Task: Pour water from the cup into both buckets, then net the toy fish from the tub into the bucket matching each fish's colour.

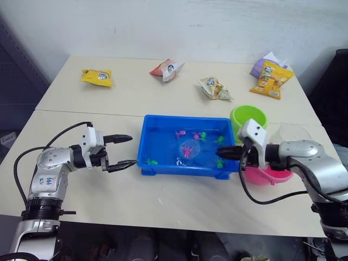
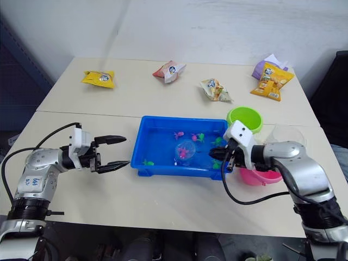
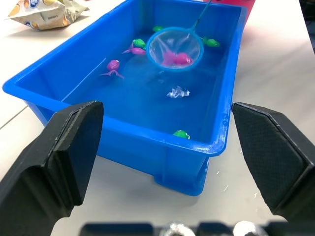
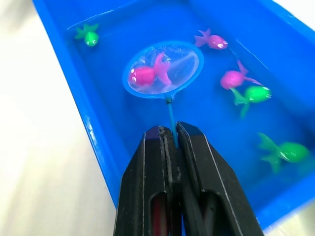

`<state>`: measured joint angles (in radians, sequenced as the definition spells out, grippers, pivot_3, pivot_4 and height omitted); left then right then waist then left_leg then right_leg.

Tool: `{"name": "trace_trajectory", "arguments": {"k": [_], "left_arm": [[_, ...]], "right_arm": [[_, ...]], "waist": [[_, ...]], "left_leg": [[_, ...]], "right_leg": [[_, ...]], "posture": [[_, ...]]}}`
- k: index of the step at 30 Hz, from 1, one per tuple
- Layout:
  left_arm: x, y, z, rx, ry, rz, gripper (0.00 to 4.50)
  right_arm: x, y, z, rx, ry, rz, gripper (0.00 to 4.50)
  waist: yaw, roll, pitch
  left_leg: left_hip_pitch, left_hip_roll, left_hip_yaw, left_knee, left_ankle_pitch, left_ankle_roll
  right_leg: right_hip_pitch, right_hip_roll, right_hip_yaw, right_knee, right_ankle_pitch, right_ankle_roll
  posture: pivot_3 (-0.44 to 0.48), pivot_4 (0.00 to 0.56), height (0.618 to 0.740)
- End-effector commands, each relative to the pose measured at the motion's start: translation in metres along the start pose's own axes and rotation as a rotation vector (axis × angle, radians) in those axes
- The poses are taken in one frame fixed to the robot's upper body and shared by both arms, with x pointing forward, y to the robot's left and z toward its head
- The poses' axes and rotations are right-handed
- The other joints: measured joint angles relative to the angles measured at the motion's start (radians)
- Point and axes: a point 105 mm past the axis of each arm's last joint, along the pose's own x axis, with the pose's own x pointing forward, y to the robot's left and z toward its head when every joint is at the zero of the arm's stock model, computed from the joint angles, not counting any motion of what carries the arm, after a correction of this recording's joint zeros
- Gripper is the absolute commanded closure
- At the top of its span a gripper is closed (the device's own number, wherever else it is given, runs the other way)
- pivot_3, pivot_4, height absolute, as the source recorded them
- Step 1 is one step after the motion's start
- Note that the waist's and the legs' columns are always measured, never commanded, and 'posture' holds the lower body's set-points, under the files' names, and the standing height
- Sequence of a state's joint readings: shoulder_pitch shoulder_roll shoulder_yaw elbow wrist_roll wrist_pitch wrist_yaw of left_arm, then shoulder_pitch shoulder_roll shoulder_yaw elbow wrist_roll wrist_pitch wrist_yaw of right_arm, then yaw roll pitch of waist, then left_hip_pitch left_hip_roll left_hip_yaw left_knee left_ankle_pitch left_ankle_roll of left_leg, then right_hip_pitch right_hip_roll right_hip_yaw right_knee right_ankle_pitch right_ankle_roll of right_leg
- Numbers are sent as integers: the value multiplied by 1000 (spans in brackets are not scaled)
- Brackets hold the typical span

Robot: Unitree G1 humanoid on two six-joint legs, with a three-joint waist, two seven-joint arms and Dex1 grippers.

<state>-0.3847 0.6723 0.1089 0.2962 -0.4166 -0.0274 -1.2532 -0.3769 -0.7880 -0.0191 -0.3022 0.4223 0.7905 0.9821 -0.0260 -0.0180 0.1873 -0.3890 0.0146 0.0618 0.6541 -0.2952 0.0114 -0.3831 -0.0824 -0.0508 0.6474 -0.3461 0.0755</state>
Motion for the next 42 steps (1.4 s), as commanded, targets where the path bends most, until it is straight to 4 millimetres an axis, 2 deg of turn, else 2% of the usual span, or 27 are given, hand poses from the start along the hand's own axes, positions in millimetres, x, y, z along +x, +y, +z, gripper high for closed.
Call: {"name": "trace_trajectory", "arguments": {"k": [1,11,13,19,22,25,28,35,39,42], "left_arm": [[4,1,11,38,-24,-21,41],[33,-7,31,40,-107,-138,41],[47,-12,39,52,-129,-187,41],[69,-18,52,57,-152,-251,41],[80,-20,59,52,-178,-285,41],[90,-24,65,52,-196,-322,41],[94,-25,68,50,-207,-344,41],[98,-29,72,38,-221,-369,41],[97,-28,71,35,-215,-357,41],[97,-29,70,34,-211,-352,41]], "right_arm": [[-21,6,14,5,-53,-38,4500],[-65,19,2,26,-143,-168,4500],[-87,20,-1,10,-218,-270,4500],[-130,35,-12,13,-286,-437,4500],[-156,44,-21,-12,-271,-539,4500],[-183,45,-33,-55,-222,-683,4500],[-200,46,-47,-124,-163,-777,4500],[-208,51,-88,-296,-58,-850,4500],[-200,44,-103,-530,44,-850,4500],[-194,41,-110,-627,58,-843,4500]], "waist": [[1,0,0],[17,0,0],[24,0,0],[31,0,0],[25,0,0],[25,0,0],[21,0,0],[21,0,0],[19,0,0],[19,0,0]], "left_leg": [[0,0,0,0,0,0],[1,0,0,0,0,1],[1,0,0,0,0,1],[2,0,-1,0,-1,1],[3,0,-1,0,-1,1],[5,0,0,0,-1,1],[6,0,2,0,-1,1],[13,0,5,-4,0,0],[15,0,7,-4,0,-1],[17,0,8,-5,0,-1]], "right_leg": [[0,0,0,0,0,0],[3,1,-1,-1,0,1],[3,1,0,-1,0,1],[6,2,-1,-2,1,1],[7,2,0,-2,1,2],[7,3,1,-3,1,2],[7,3,3,-4,1,2],[10,3,6,-4,1,1],[11,4,8,-3,1,1],[11,3,9,-3,0,1]], "posture": [[0,150,738],[0,150,738],[0,150,738],[0,150,738],[0,150,738],[0,150,738],[0,150,738],[0,150,738],[0,150,738],[0,150,738]]}}
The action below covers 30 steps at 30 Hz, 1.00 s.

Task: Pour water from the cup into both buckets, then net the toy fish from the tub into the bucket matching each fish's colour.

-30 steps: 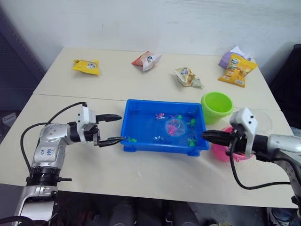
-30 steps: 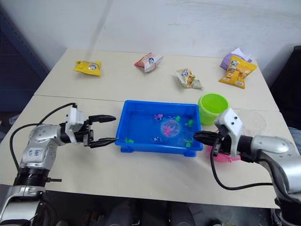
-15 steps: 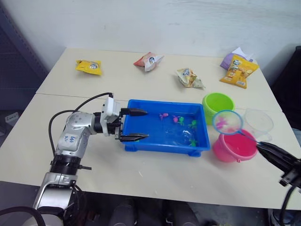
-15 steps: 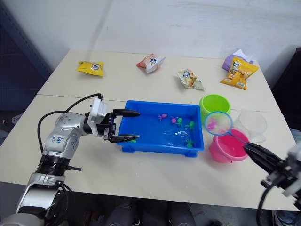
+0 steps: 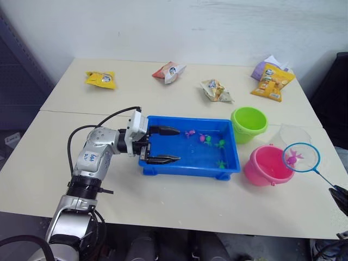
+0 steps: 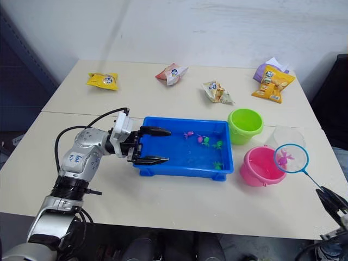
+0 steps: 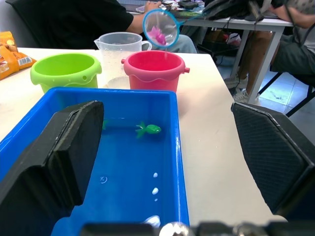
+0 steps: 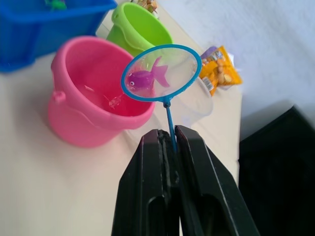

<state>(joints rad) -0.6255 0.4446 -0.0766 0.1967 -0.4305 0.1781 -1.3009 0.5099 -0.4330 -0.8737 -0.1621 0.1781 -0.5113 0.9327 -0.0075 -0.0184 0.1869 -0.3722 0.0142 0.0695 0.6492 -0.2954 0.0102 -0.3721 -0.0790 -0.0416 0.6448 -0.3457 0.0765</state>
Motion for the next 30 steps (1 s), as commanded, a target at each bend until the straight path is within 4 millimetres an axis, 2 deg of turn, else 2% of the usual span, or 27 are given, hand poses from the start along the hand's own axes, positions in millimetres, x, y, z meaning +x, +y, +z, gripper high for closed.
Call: {"name": "trace_trajectory", "arguments": {"k": [1,4,6,9,14,25,30], "left_arm": [[1,-2,11,44,-14,-3,41],[0,-4,11,40,-12,10,41],[-2,-5,11,42,-7,18,41],[-5,-4,12,45,-7,39,41],[-5,-6,11,42,-7,45,41],[-6,-6,7,35,-6,51,41],[-4,-4,5,33,-9,53,41]], "right_arm": [[5,2,-2,-206,-31,-3,4500],[9,-6,-10,-405,4,-52,4500],[11,-5,-10,-505,-15,-41,4500],[12,-7,-3,-722,-39,-30,4500],[13,-17,8,-915,-77,-87,4500],[18,-7,15,-1014,-144,-75,4500],[20,3,13,-1032,-150,-40,4500]], "waist": [[1,0,0],[2,0,0],[2,0,0],[4,0,0],[2,0,0],[0,0,0],[2,0,0]], "left_leg": [[0,0,0,0,0,0],[0,0,0,0,0,-1],[1,0,1,0,1,-2],[1,0,1,-1,1,-3],[1,0,1,-1,2,-4],[2,0,1,-1,2,-5],[2,0,1,-1,2,-5]], "right_leg": [[0,0,0,0,0,0],[0,0,0,1,0,-1],[0,0,1,1,-1,-1],[0,0,1,1,-1,-2],[0,0,1,2,-1,-2],[0,1,1,2,-2,-3],[0,1,1,2,-2,-3]], "posture": [[0,150,738],[0,150,738],[0,150,738],[0,150,738],[0,150,738],[0,150,738],[0,150,738]]}}
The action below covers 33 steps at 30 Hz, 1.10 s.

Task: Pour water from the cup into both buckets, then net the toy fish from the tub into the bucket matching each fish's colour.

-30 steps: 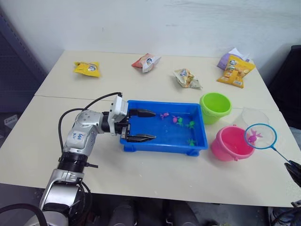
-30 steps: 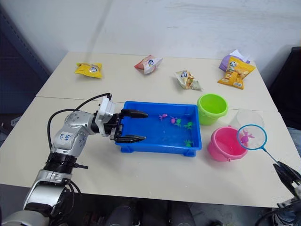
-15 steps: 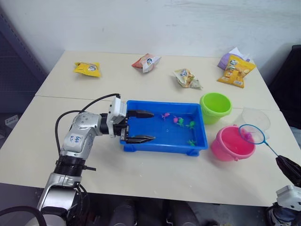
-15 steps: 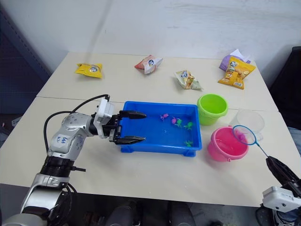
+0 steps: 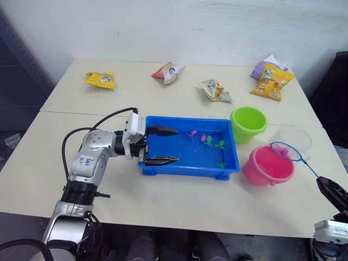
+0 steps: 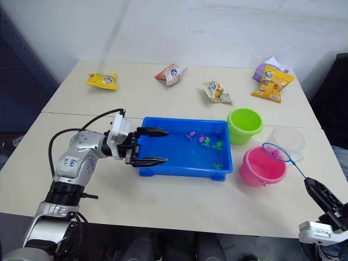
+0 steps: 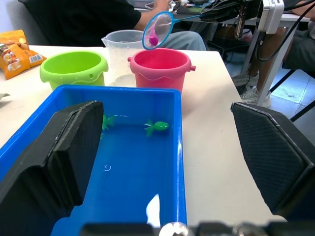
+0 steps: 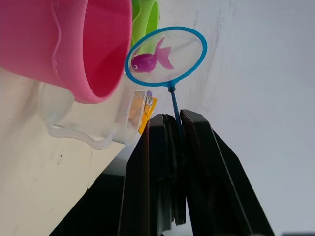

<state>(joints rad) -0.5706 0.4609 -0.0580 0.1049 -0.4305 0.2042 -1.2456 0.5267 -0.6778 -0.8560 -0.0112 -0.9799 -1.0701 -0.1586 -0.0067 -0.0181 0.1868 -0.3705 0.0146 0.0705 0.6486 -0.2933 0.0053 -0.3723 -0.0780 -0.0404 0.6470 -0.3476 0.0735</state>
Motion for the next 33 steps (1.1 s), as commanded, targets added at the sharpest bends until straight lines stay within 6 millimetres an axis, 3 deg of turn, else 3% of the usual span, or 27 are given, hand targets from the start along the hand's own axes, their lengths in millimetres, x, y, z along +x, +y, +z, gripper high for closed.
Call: {"name": "trace_trajectory", "arguments": {"k": [1,4,6,9,13,16,20,23,28,31,33], "left_arm": [[1,1,3,19,-20,0,41],[1,2,3,21,-23,1,41],[1,1,2,11,-34,3,41],[4,-7,2,-28,-62,-25,41],[0,-4,-2,-10,-27,-11,41],[-1,0,-2,-2,-25,-2,41],[-1,0,-2,1,-25,2,41],[-1,-1,-5,0,-20,2,41],[-10,3,-8,3,3,32,41],[-18,6,-11,1,18,59,41],[-23,8,-12,-2,28,80,41]], "right_arm": [[4,-11,3,-37,-15,-46,4500],[4,-21,-6,-53,35,-82,4500],[4,-11,-9,0,65,-37,4500],[7,3,10,69,-16,15,4500],[4,-14,6,-8,14,-48,4500],[-2,-9,6,3,31,-35,4500],[-2,-21,-1,-28,71,-89,4500],[0,-22,-3,52,89,-112,4500],[12,-35,6,449,37,-185,4500],[30,-51,13,765,6,-232,4500],[52,-74,24,980,-75,-266,4500]], "waist": [[1,0,0],[-2,0,0],[-2,0,0],[0,0,0],[-1,0,0],[0,0,0],[-1,0,0],[-1,0,0],[-9,0,0],[-19,0,0],[-25,0,0]], "left_leg": [[0,0,0,0,0,0],[0,0,0,0,0,0],[0,0,0,0,0,0],[0,0,0,0,0,0],[0,0,0,-1,0,0],[0,0,0,0,0,0],[0,0,0,-1,0,0],[0,0,0,-1,0,0],[1,0,0,-1,0,0],[1,1,-1,-1,0,1],[1,1,-1,0,0,1]], "right_leg": [[0,0,0,0,0,0],[0,0,0,0,0,0],[0,0,0,0,0,0],[0,0,0,0,0,0],[0,0,0,0,0,0],[0,0,0,1,0,0],[0,0,0,0,0,0],[0,0,0,0,0,0],[0,0,0,0,0,0],[1,0,0,1,0,0],[1,0,-1,1,0,0]], "posture": [[0,150,738],[0,150,738],[0,150,738],[0,150,738],[0,150,738],[0,150,738],[0,150,738],[0,150,738],[0,150,738],[0,150,738],[0,150,738]]}}
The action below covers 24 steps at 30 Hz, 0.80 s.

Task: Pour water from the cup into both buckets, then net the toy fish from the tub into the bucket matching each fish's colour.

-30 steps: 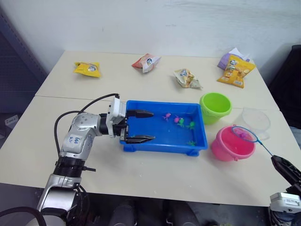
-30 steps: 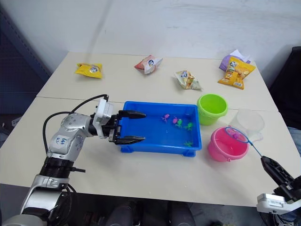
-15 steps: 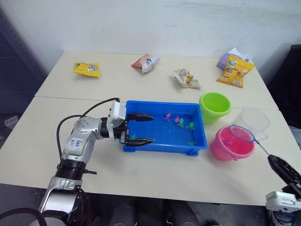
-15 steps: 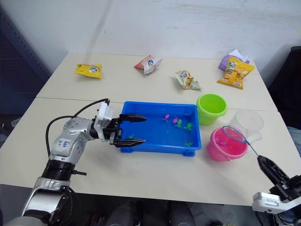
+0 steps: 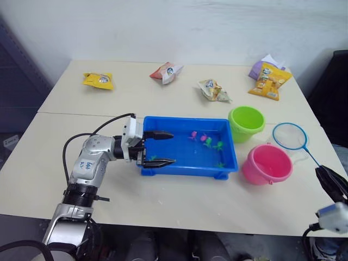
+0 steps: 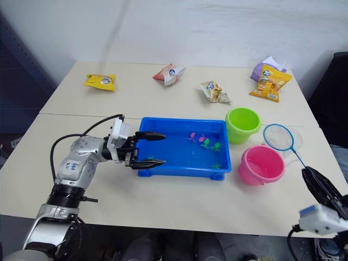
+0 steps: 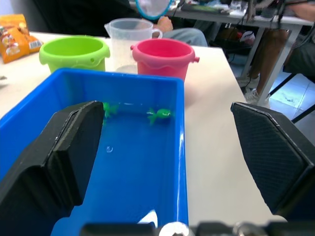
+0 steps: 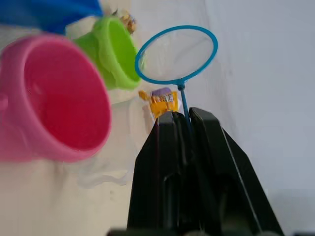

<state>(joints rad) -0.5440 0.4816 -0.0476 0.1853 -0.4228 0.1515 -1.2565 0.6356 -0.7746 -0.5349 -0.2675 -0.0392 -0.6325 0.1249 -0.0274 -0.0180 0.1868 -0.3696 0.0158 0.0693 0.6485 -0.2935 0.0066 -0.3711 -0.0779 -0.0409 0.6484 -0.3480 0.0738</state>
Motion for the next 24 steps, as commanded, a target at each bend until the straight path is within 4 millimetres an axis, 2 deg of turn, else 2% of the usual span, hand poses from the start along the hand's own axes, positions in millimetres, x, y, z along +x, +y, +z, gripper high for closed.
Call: {"name": "trace_trajectory", "arguments": {"k": [1,5,6,10,14,17,21,24], "left_arm": [[-10,7,5,35,4,46,41],[-14,11,4,36,10,70,41],[-15,11,4,37,12,74,41],[-18,12,4,41,22,88,41],[-22,11,3,42,26,105,41],[-24,10,2,43,30,119,41],[-27,10,1,44,32,135,41],[-28,9,0,44,33,141,41]], "right_arm": [[37,-8,41,403,-119,17,4500],[61,21,71,752,-117,257,4500],[66,28,76,787,-94,308,4500],[87,41,74,977,108,339,4500],[96,54,75,1064,227,409,4500],[91,71,62,1084,407,459,4500],[97,70,53,1076,487,401,4500],[97,71,51,1035,532,422,4500]], "waist": [[-6,0,0],[2,0,0],[4,-1,0],[11,-1,0],[23,-1,0],[27,-1,0],[26,-1,0],[24,-1,0]], "left_leg": [[1,0,0,0,0,0],[0,0,-3,2,0,1],[-1,0,-3,2,0,1],[-5,0,-6,2,-1,1],[-7,0,-7,3,-1,2],[-8,0,-7,3,-1,2],[-10,0,-7,4,-2,3],[-12,0,-8,5,-1,4]], "right_leg": [[0,0,0,1,0,0],[0,0,-2,3,0,0],[0,0,-2,3,0,0],[-1,-2,-5,0,0,0],[-2,-3,-6,-2,0,0],[-3,-3,-7,-3,0,0],[-3,-3,-7,-4,0,0],[-5,-3,-8,-3,0,0]], "posture": [[0,150,738],[0,150,738],[0,150,738],[0,150,738],[0,150,738],[0,150,738],[0,150,738],[0,150,738]]}}
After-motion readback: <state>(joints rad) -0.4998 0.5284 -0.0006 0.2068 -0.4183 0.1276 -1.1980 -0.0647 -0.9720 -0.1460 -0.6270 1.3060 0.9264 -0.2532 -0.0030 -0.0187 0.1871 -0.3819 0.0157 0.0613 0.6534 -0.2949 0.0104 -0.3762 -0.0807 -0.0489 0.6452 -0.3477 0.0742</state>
